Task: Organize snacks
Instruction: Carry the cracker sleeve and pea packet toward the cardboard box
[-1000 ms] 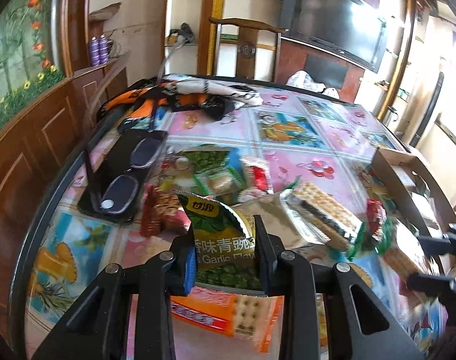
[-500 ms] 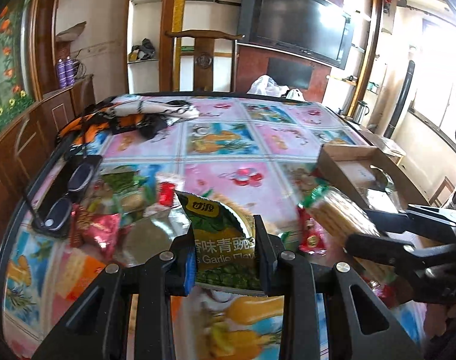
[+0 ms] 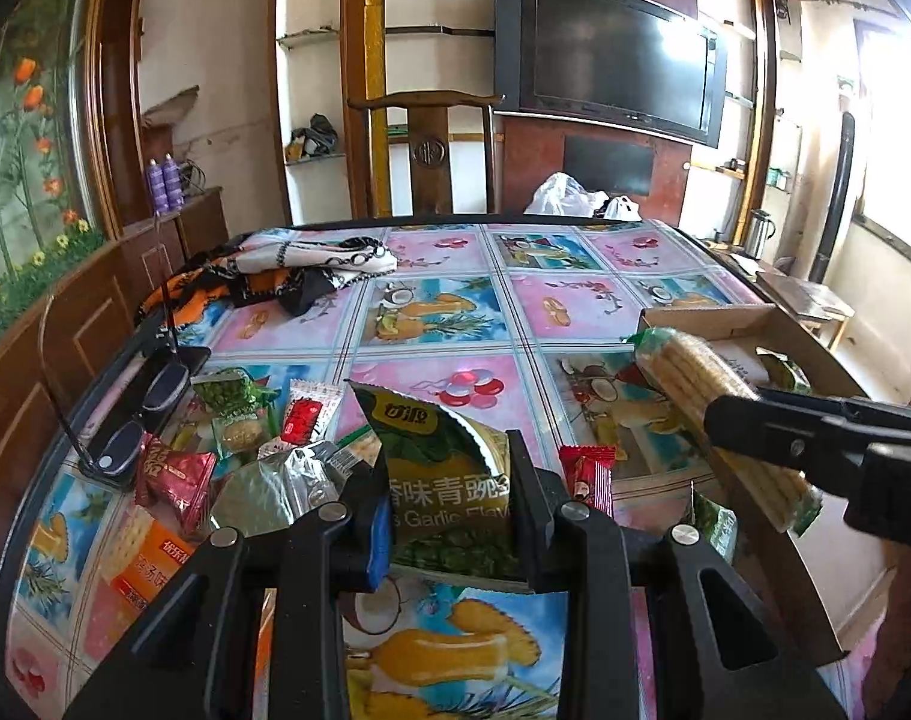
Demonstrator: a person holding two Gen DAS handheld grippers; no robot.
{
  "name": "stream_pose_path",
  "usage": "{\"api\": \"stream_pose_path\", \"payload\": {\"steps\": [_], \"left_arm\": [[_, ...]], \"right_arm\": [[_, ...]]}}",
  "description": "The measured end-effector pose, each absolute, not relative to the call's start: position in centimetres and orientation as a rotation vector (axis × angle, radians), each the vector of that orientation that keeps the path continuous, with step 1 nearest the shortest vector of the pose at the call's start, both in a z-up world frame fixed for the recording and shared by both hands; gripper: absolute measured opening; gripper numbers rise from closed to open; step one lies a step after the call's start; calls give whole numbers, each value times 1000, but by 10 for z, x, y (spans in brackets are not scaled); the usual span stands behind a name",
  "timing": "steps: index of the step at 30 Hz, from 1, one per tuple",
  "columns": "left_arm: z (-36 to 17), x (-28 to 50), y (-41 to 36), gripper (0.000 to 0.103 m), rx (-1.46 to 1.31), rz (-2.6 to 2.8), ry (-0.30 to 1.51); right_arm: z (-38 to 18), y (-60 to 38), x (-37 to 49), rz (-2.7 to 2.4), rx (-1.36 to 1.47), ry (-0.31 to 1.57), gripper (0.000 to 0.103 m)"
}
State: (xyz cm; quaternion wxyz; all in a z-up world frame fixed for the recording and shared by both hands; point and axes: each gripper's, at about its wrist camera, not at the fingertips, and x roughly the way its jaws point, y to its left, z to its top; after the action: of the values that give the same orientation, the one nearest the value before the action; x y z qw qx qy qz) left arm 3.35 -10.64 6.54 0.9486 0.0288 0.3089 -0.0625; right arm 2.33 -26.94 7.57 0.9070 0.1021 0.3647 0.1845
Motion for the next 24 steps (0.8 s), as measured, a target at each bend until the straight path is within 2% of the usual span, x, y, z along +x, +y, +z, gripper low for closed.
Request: {"api": "stream_pose_path", "payload": {"steps": [24], "left_arm": [[63,19,-174,31,202,-157,558]], "right_arm": [[81,-311,26,292,270,725,49]]}}
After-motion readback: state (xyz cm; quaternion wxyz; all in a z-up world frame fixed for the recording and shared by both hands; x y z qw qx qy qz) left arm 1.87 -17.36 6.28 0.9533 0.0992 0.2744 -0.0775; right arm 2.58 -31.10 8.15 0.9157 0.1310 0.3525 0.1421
